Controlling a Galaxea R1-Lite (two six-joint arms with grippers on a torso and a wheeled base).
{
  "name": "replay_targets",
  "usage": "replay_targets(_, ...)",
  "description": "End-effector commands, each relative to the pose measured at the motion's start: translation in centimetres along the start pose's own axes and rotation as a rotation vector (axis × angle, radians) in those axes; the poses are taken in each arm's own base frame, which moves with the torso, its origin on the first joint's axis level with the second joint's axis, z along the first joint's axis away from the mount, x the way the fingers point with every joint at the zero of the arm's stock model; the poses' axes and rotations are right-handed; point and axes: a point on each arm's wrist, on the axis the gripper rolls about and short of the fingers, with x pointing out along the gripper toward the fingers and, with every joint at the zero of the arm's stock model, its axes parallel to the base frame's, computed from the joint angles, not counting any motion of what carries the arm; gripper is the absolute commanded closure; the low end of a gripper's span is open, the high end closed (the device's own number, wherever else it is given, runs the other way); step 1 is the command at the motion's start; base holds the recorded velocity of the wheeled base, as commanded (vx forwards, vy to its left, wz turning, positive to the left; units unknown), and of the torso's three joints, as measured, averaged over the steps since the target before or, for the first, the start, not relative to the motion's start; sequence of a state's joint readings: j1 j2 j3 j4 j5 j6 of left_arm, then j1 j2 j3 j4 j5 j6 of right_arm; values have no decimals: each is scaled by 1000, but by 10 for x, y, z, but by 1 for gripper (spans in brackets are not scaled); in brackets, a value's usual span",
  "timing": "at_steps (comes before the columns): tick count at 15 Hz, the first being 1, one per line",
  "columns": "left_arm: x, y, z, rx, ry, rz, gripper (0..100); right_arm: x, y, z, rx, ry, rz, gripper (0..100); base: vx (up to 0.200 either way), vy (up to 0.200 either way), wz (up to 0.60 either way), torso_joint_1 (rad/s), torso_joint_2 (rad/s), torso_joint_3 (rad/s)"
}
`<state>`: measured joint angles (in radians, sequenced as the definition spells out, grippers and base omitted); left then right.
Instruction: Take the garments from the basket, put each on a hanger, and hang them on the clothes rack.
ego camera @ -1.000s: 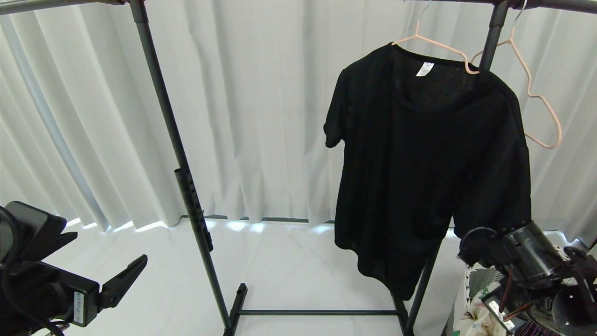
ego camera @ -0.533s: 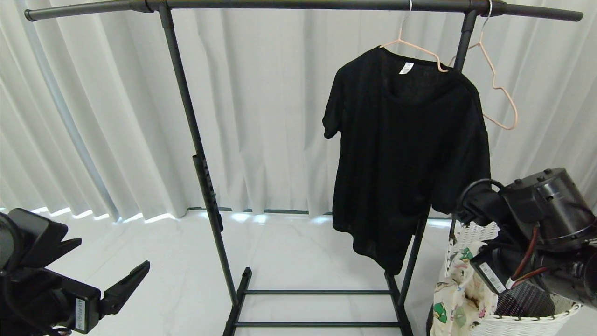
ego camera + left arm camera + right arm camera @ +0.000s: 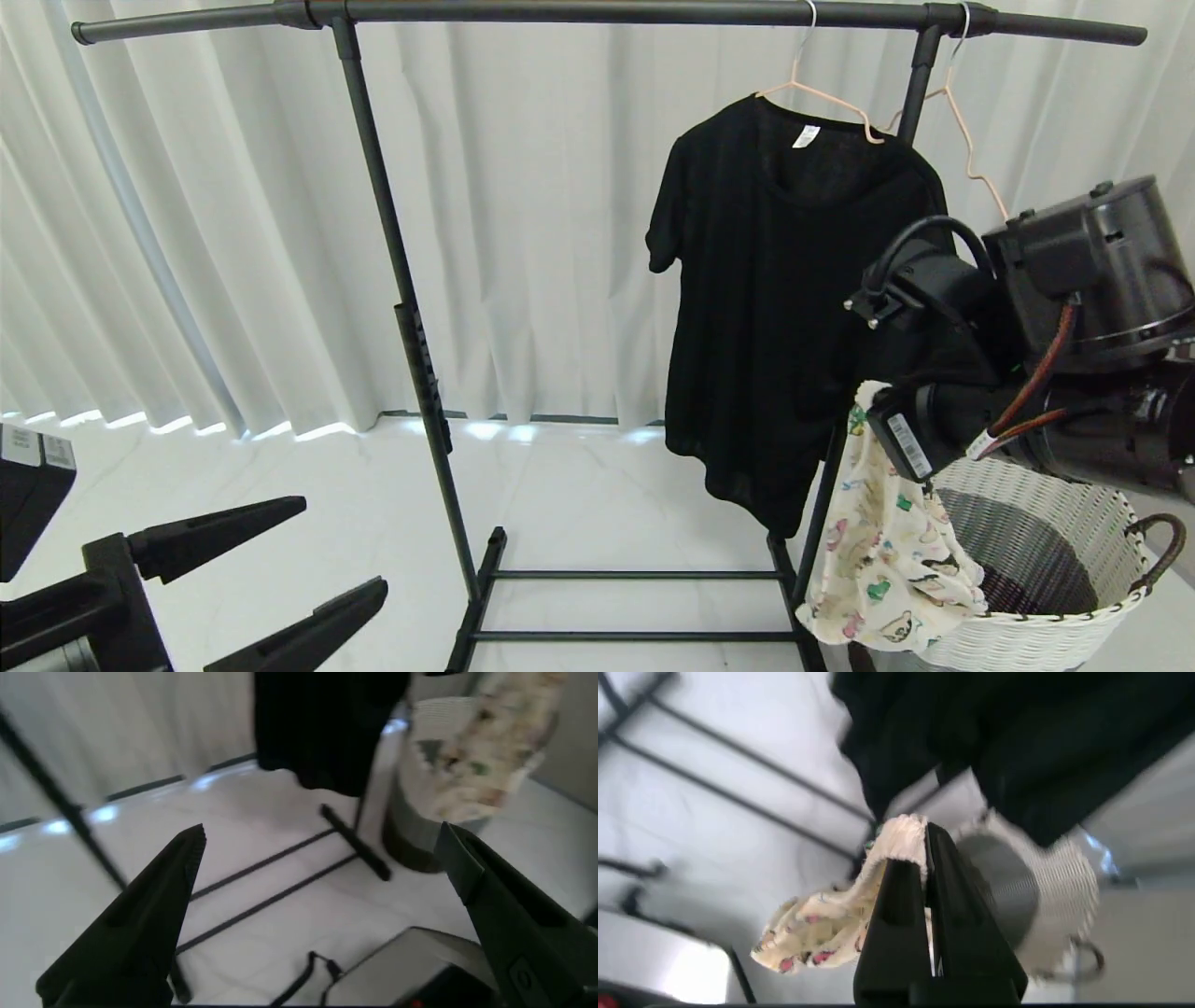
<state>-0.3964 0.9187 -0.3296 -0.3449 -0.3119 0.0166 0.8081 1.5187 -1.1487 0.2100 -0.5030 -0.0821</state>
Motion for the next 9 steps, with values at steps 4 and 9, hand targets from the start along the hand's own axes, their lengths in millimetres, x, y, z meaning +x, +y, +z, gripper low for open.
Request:
replay_targets(4, 39, -27, 9, -80, 123, -261, 0, 0, 28, 37, 28, -103, 192, 100, 0, 0, 0, 0, 0, 0)
replay_targets(9, 88, -31, 38, -182, 140, -276, 0, -5, 46, 54, 29, -158, 299, 100, 0, 0, 0, 0, 0, 0)
